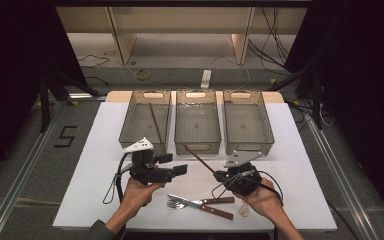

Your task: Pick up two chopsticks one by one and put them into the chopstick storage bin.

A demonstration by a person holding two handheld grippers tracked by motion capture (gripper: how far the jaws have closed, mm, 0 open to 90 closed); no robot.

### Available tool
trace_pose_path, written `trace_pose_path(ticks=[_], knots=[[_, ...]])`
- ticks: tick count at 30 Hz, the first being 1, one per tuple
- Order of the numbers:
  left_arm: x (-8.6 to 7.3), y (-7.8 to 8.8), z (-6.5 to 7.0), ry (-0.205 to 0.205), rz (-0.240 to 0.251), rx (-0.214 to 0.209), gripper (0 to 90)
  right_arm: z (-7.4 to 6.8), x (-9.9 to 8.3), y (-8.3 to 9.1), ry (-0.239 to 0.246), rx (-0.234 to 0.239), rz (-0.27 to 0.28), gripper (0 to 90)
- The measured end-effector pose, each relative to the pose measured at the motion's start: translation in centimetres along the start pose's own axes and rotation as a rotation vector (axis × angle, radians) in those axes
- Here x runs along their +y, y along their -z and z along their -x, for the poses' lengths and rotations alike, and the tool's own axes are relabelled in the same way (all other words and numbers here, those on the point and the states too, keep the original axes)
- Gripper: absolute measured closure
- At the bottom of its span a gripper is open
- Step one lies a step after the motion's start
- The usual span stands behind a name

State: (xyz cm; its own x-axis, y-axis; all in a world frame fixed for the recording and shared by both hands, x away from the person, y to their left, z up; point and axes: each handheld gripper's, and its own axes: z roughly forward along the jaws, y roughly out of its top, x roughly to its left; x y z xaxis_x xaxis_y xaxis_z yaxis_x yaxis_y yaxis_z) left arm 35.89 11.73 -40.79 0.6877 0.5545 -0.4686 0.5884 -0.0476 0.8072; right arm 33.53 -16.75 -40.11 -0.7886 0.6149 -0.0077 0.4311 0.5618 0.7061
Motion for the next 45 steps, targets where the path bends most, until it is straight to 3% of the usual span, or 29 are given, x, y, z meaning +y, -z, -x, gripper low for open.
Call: trace_pose_path(ticks=[2,13,17,20,29,32,45], knots=[[0.3,-0.3,0.2,-0.012,0.0,0.006,15.7,-0.1,0.2,-0.1,0.0,0.002,0.008,85.2],[0.8,-1.9,0.3,0.056,-0.003,-0.013,17.5,-1.0,0.8,-0.4,0.007,0.014,0.04,85.3],[0.9,-2.3,0.5,0.043,-0.023,-0.014,20.1,-1.2,1.0,-0.5,0.013,0.017,0.052,85.3],[0.8,-2.6,0.7,0.058,-0.029,-0.032,22.9,-1.5,1.0,-0.5,0.019,0.017,0.057,85.2],[0.5,-2.9,0.8,0.082,-0.033,-0.071,42.4,-2.1,1.3,-0.7,0.024,0.026,0.081,85.3],[0.4,-3.0,0.6,0.121,-0.034,-0.107,49.0,-2.1,1.3,-0.7,0.026,0.028,0.086,85.2],[0.5,-2.8,0.4,0.151,-0.018,-0.111,69.8,-2.3,1.4,-0.7,0.023,0.036,0.106,85.1]])
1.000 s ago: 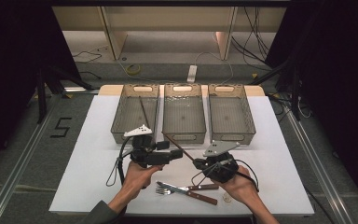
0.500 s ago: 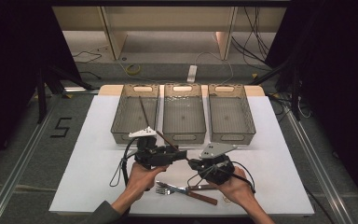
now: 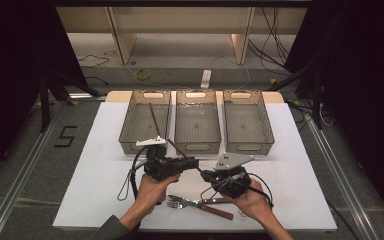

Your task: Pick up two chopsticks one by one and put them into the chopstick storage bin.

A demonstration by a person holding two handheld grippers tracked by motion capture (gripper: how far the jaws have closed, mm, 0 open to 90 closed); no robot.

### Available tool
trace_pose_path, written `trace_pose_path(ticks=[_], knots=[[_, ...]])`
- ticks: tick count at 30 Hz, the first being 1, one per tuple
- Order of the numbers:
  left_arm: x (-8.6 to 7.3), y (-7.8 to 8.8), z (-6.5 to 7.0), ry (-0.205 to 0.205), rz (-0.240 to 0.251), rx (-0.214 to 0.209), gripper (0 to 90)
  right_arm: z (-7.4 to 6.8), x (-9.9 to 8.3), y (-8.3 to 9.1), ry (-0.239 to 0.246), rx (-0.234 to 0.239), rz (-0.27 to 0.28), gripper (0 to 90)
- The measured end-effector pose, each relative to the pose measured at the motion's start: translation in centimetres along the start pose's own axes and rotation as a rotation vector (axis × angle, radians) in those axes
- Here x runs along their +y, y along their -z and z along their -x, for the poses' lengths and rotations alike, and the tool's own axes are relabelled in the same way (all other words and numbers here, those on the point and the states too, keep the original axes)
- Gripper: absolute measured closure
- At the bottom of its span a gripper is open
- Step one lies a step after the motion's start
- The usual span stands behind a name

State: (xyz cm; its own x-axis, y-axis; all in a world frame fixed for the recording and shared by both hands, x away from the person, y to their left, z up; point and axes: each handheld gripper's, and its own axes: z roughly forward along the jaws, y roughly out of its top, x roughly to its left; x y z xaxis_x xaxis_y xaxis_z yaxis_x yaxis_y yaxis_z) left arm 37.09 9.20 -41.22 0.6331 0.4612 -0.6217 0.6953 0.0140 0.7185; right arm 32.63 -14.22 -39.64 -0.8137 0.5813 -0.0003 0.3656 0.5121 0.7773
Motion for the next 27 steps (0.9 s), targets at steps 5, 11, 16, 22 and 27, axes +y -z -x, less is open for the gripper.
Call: trace_pose_path(ticks=[5,11,16,22,27], knots=[[0.2,0.2,-0.1,0.02,-0.002,-0.059,77.8,0.0,-0.1,0.0,0.003,0.004,0.006,85.2],[0.3,0.4,0.7,-0.008,-0.007,-0.075,83.6,0.0,-0.2,0.0,0.004,0.011,0.008,82.3],[1.0,1.2,1.2,-0.057,-0.011,-0.05,83.7,0.1,-0.3,0.9,0.007,0.037,0.01,62.3],[2.5,2.5,1.2,-0.061,-0.019,-0.029,83.6,1.0,-1.3,1.6,-0.011,0.04,-0.012,46.2],[3.9,4.2,1.3,-0.084,-0.01,0.001,83.6,1.7,-2.2,1.7,-0.042,0.028,-0.044,38.3]])
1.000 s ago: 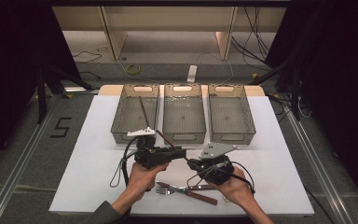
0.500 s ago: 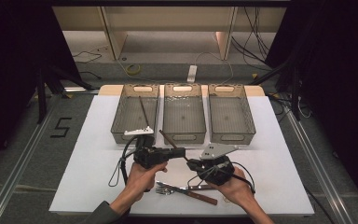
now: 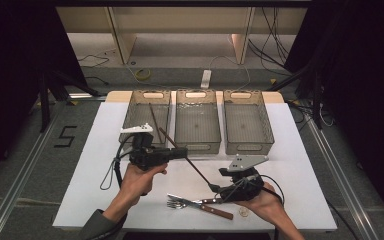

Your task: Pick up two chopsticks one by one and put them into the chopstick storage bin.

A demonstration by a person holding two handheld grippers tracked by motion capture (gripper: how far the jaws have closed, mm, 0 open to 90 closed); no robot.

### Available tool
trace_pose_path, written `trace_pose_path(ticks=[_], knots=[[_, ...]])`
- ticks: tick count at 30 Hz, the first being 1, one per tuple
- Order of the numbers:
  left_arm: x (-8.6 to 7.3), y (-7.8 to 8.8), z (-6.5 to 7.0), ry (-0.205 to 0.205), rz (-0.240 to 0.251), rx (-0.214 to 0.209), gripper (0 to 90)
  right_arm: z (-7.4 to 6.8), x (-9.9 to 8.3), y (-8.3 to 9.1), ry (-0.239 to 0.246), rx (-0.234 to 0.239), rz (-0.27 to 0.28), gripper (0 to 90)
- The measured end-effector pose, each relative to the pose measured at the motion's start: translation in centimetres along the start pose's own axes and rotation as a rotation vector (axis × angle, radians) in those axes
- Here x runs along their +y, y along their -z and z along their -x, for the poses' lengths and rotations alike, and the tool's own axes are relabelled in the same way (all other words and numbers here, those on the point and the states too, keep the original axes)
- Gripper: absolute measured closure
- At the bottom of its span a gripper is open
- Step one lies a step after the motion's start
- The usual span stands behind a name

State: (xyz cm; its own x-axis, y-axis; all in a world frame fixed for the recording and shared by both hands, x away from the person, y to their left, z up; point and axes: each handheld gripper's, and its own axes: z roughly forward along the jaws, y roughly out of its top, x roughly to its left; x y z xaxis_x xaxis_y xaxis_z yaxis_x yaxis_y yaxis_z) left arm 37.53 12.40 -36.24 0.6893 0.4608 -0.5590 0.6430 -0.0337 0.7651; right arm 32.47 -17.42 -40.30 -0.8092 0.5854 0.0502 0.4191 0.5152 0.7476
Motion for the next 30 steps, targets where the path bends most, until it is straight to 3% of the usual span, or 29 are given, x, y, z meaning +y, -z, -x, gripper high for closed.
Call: trace_pose_path(ticks=[4,12,16,21,25,30], knots=[[1.1,1.4,-0.4,-0.001,0.01,0.014,83.6,0.5,-0.9,0.1,-0.018,-0.046,-0.041,35.0],[3.7,3.9,-2.0,0.012,0.021,0.044,83.5,2.0,-2.5,1.4,-0.091,-0.106,-0.043,31.9],[5.3,4.6,-2.4,0.013,0.01,0.06,83.5,2.2,-3.2,1.7,-0.109,-0.114,-0.047,31.6],[7.1,5.5,-2.9,0.0,-0.004,0.115,83.5,2.2,-3.7,1.9,-0.115,-0.116,-0.052,31.1],[8.4,6.0,-3.9,0.013,-0.009,0.156,83.5,2.4,-3.8,2.2,-0.117,-0.127,-0.02,33.4],[9.9,6.5,-5.5,0.043,-0.005,0.189,83.5,2.6,-3.9,2.3,-0.126,-0.134,-0.026,31.0]])
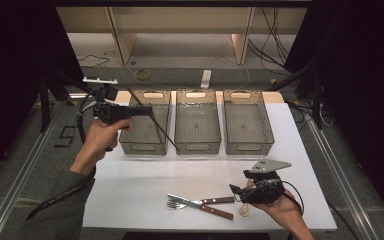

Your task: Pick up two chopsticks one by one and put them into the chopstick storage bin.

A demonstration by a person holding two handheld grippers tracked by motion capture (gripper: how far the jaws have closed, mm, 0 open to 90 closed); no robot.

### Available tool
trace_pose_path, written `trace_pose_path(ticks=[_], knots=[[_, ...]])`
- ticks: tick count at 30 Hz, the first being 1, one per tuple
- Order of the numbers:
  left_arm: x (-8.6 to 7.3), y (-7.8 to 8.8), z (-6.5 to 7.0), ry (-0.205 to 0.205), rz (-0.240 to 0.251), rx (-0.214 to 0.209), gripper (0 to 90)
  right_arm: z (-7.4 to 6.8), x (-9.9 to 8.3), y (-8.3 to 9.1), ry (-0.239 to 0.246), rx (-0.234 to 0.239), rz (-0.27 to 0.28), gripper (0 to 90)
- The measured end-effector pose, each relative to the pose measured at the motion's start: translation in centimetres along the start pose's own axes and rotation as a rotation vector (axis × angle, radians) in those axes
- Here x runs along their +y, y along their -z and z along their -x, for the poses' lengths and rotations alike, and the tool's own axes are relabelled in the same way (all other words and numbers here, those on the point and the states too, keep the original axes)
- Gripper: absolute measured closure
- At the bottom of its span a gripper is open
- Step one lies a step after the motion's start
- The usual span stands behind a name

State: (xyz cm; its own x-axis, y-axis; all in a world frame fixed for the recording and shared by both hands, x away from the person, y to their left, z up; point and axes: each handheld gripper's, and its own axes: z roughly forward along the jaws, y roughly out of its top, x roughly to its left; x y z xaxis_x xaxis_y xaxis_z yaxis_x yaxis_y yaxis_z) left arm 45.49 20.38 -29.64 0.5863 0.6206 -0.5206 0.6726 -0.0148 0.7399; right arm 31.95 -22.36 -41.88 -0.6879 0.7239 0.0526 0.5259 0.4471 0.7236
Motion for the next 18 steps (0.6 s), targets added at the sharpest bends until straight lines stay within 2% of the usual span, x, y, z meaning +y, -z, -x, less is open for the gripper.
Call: trace_pose_path(ticks=[8,12,18], knots=[[1.7,-0.1,-2.3,0.046,-0.003,0.085,83.5,0.0,0.0,0.1,-0.018,-0.022,0.02,27.9],[2.9,0.0,-2.7,0.046,-0.014,0.126,83.4,0.0,-0.2,0.2,-0.021,-0.028,0.02,27.9],[4.0,-0.1,-3.4,0.054,-0.029,0.163,83.4,0.1,-0.3,0.1,-0.025,-0.03,0.015,28.0]])
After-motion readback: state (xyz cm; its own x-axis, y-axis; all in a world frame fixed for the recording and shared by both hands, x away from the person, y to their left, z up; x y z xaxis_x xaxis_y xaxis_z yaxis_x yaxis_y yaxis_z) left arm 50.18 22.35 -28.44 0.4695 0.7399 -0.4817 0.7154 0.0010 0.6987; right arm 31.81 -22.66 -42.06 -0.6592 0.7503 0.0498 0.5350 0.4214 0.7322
